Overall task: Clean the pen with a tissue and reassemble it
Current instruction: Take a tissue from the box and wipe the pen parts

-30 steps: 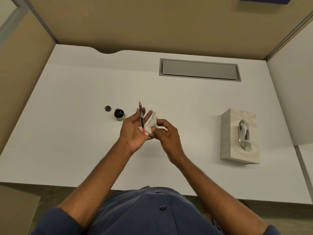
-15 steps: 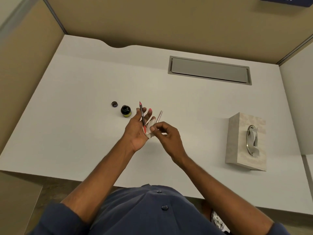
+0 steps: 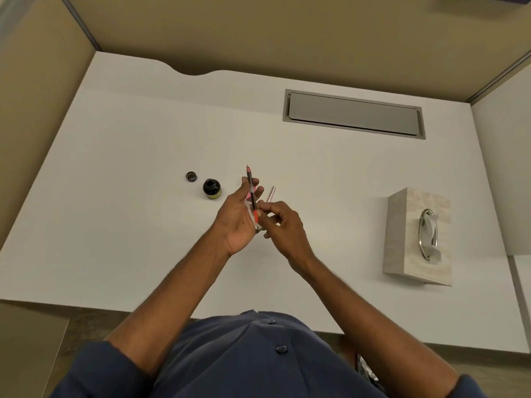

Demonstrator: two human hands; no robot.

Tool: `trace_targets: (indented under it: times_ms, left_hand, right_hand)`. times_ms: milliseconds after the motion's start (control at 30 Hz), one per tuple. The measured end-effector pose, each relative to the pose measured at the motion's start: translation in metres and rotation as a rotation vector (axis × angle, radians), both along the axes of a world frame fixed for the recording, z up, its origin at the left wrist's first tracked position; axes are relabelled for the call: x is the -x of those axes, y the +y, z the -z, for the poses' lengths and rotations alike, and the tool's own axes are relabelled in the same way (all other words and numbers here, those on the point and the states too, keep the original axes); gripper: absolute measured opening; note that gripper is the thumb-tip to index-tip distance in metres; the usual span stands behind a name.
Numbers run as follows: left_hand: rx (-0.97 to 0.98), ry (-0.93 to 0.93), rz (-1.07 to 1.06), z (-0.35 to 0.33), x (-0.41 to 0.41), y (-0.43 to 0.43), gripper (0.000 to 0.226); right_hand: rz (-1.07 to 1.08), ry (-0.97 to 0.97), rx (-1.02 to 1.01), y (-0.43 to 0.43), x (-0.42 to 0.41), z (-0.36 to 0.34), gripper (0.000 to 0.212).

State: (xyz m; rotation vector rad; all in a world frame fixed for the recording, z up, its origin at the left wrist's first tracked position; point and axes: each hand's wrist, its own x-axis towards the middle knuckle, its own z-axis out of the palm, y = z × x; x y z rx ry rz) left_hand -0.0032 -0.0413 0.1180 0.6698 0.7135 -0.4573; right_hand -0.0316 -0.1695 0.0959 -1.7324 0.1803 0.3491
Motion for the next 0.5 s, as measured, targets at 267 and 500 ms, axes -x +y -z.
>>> trace_targets:
  times_ms: [267,500]
  left_hand:
    - [-0.005,-0.101,0.043,0.004,0.001,-0.001,0.020]
    - [-0.488,-0.160,0.088,0.024,0.011,0.015,0.024]
  right_hand:
    - [0.009,0.109,-0.147,-0.008,0.001,-0.008,0.022]
    - [0.104,0.110,-0.077,-0.010,-0.003,0.003,0.022]
